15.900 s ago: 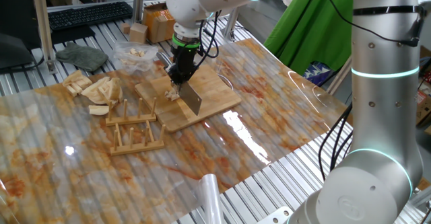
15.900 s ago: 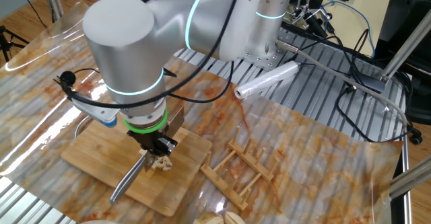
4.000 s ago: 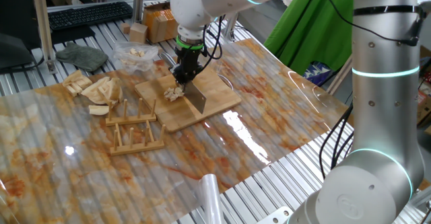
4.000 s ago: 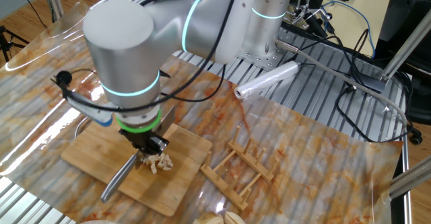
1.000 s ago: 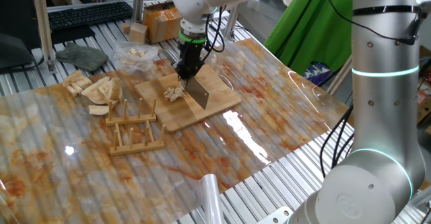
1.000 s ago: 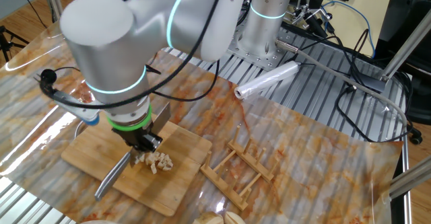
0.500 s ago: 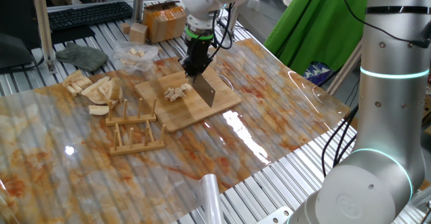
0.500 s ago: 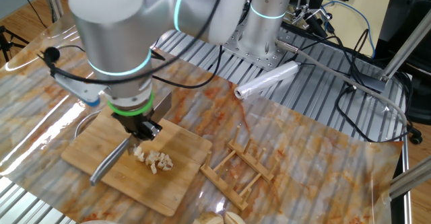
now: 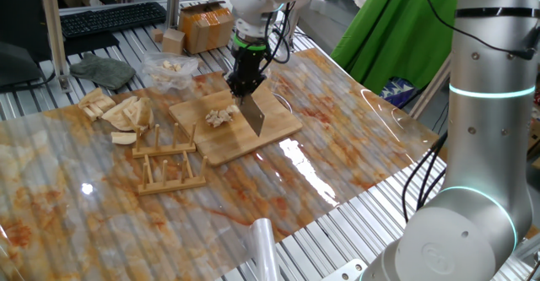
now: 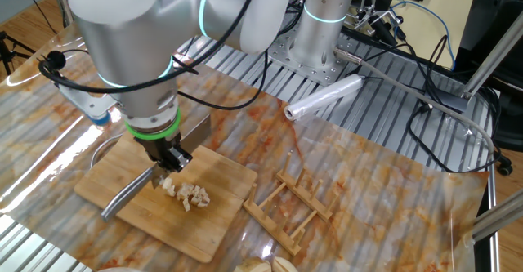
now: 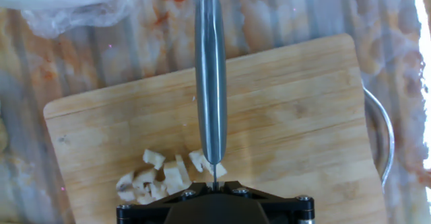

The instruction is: Slice the lotus root

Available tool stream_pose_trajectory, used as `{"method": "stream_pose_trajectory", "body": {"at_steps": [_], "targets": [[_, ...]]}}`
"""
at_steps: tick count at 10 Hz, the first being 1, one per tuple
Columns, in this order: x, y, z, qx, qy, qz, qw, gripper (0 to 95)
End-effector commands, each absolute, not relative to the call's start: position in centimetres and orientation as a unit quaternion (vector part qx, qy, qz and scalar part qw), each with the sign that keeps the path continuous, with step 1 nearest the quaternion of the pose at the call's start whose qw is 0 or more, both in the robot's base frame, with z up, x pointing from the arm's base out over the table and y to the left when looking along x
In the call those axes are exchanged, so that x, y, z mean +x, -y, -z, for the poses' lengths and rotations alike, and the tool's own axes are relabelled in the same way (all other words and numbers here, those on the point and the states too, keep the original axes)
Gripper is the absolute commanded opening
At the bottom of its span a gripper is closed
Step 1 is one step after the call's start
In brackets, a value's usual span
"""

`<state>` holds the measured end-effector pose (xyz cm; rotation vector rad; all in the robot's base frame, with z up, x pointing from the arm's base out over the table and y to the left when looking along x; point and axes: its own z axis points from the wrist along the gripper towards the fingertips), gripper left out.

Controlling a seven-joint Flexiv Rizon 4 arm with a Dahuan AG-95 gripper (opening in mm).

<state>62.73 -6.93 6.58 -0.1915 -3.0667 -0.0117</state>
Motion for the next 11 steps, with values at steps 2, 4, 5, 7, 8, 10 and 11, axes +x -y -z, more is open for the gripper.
{"method": "stream_pose_trajectory", "body": {"at_steps": [2,4,5,7,8,10,11], "targets": [[63.4,6.4,-5.2,-0.064,0.997,0.005,0.036,0.0],[63.9,6.1,-3.6,-0.061,0.998,0.0,0.034,0.0],[64.0,6.1,-3.5,-0.062,0.998,0.003,0.033,0.0],[63.9,6.0,-3.6,-0.064,0.997,0.005,0.039,0.0],[63.8,5.8,-3.7,-0.068,0.997,0.005,0.039,0.0],[63.7,5.7,-4.2,-0.061,0.997,0.001,0.048,0.0],[63.5,5.8,-4.6,-0.052,0.998,0.001,0.047,0.0]]}}
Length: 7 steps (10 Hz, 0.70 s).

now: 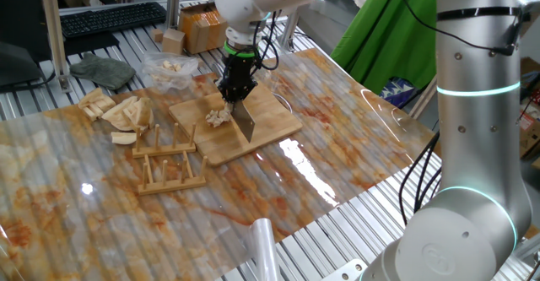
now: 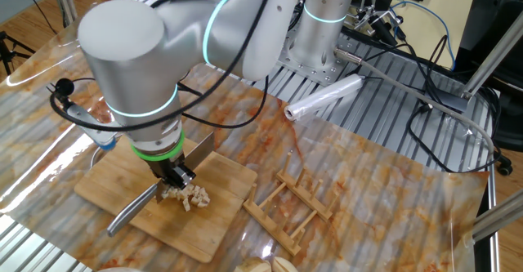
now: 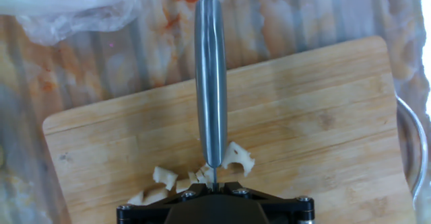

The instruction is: Slice the lotus root

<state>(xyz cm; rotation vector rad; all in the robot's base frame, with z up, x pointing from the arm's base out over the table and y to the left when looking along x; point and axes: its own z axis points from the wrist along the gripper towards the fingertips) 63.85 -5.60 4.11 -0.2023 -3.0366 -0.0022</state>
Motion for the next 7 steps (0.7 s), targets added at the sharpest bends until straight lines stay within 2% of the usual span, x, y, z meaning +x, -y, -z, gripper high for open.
{"method": "stream_pose_trajectory", "body": {"at_steps": [1,7], "targets": [[63.5,5.8,-4.8,-0.048,0.998,0.0,0.047,0.0],[62.8,4.6,-7.1,-0.039,0.998,0.002,0.049,0.0]]}}
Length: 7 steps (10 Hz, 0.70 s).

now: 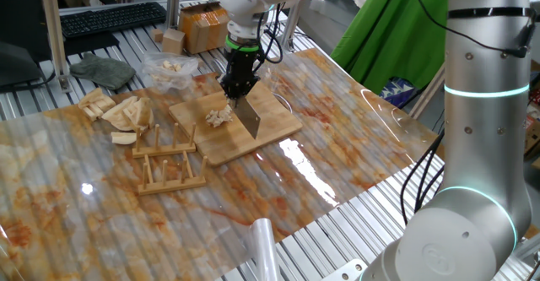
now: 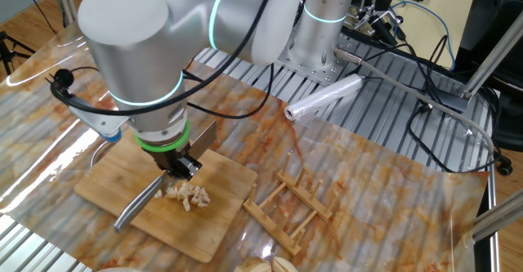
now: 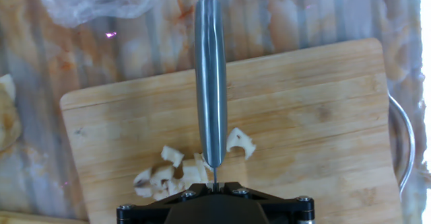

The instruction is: Slice the lotus root

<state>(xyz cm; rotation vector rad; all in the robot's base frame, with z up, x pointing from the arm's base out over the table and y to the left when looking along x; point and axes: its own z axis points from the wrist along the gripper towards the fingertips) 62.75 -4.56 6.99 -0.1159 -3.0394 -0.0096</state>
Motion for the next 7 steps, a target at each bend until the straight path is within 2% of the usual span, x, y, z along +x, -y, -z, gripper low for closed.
{"method": "stream_pose_trajectory", "body": {"at_steps": [1,2,3,4,5,6,7], "targets": [[62.7,4.3,-7.3,-0.039,0.998,0.0,0.049,0.0],[62.7,4.3,-7.5,-0.033,0.998,-0.012,0.049,0.0],[62.2,4.5,-6.5,-0.026,0.999,-0.024,0.033,0.0],[62.6,4.7,-7.0,-0.015,0.997,-0.053,0.052,0.0],[62.5,4.4,-7.3,-0.024,0.998,-0.01,0.063,0.0],[62.2,4.0,-6.9,-0.018,0.997,-0.059,0.037,0.0],[62.3,4.1,-7.1,-0.021,0.998,-0.037,0.047,0.0]]}}
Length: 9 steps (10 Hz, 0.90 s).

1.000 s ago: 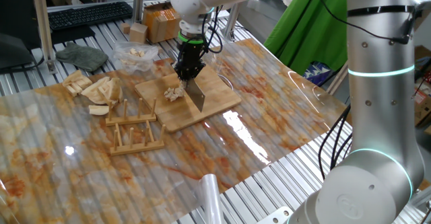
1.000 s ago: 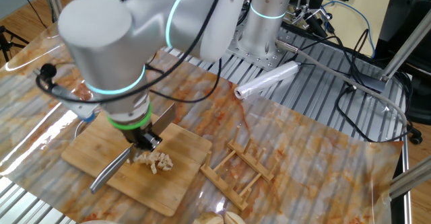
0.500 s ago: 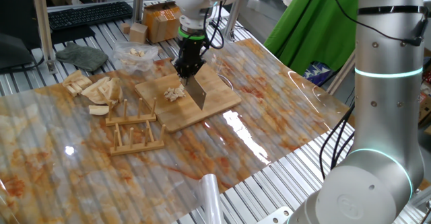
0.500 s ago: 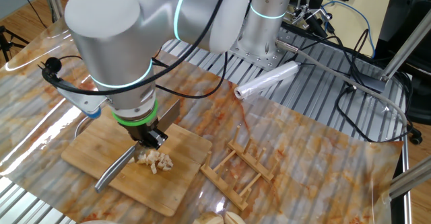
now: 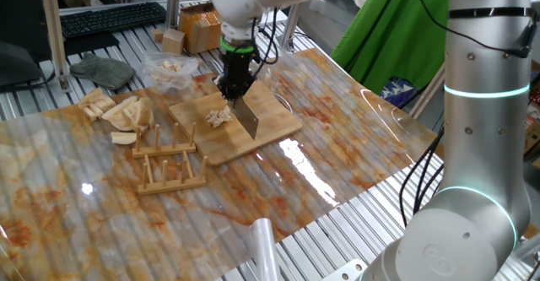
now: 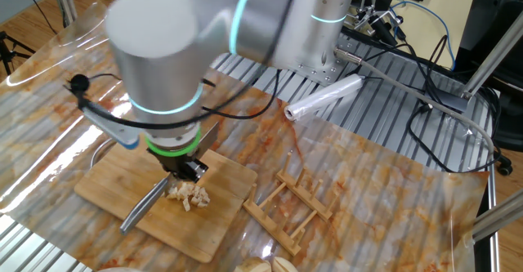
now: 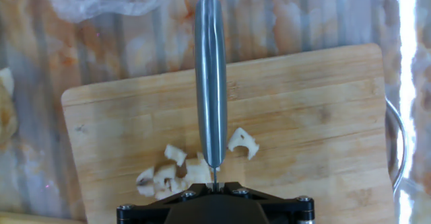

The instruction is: Slice the lotus root

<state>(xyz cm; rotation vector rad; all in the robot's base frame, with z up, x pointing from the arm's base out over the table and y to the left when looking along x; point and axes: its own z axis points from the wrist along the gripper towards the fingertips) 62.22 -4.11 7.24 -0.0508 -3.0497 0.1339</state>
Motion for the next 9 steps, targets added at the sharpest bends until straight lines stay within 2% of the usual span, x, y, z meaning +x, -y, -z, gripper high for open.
{"method": "stream_pose_trajectory", "body": {"at_steps": [1,4,9], "targets": [[62.2,4.0,-7.3,-0.035,0.998,-0.005,0.049,0.0],[61.7,2.6,-8.7,-0.049,0.997,0.01,0.061,0.0],[59.4,-2.5,-12.3,-0.1,0.992,0.008,0.077,0.0]]}}
